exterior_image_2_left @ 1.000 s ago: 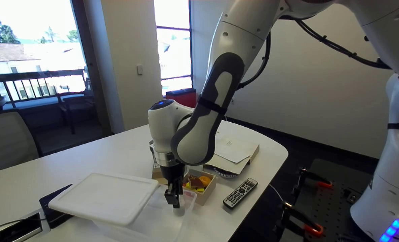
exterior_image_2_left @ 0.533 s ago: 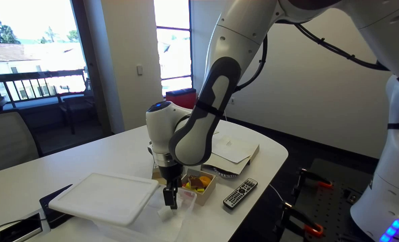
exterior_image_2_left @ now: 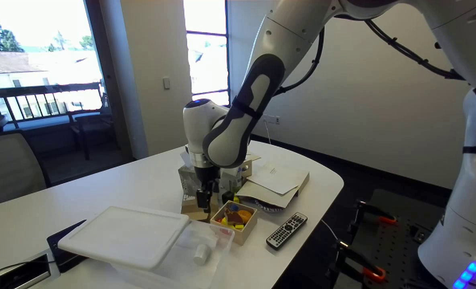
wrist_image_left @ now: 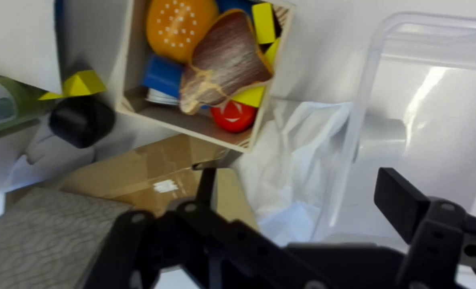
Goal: Put the coffee capsule in the big lunchbox
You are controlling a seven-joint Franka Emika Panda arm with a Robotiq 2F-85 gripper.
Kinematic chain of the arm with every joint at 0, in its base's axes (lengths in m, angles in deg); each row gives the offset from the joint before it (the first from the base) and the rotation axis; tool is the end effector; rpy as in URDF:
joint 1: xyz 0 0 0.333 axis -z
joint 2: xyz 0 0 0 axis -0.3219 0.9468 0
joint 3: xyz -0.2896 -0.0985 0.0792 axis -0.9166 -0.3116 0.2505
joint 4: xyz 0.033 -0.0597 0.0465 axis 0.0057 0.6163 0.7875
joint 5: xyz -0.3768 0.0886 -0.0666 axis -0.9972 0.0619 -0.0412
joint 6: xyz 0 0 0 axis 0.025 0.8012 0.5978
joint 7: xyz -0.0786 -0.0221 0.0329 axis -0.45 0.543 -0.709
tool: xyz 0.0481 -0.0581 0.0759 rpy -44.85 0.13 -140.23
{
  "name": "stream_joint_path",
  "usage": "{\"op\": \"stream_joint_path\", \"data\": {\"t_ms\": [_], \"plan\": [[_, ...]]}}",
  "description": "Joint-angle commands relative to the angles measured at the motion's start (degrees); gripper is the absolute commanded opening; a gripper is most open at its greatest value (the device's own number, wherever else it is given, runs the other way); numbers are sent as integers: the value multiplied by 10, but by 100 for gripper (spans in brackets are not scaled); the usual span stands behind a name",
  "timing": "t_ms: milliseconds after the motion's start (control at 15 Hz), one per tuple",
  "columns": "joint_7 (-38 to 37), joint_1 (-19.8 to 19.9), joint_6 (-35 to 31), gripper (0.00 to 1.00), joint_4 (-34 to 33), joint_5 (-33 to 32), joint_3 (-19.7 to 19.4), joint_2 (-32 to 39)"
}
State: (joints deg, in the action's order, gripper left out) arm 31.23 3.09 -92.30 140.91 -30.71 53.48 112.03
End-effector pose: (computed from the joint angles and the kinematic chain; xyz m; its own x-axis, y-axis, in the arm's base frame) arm 0.5887 0.1623 0.1437 0.8869 0.4616 0.0175 0.4547 -0.8789 0.1440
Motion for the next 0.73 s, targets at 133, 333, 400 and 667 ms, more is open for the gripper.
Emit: {"op": "stream_joint_path", "data": {"t_ms": [133, 333, 400, 667], "plan": [[-47, 46, -10, 100, 27, 19, -33, -50], [-64, 62, -14, 100, 30, 25, -41, -55], [-64, 68, -16, 100, 32, 27, -39, -56], [-78, 71, -19, 100, 33, 30, -41, -55]]}}
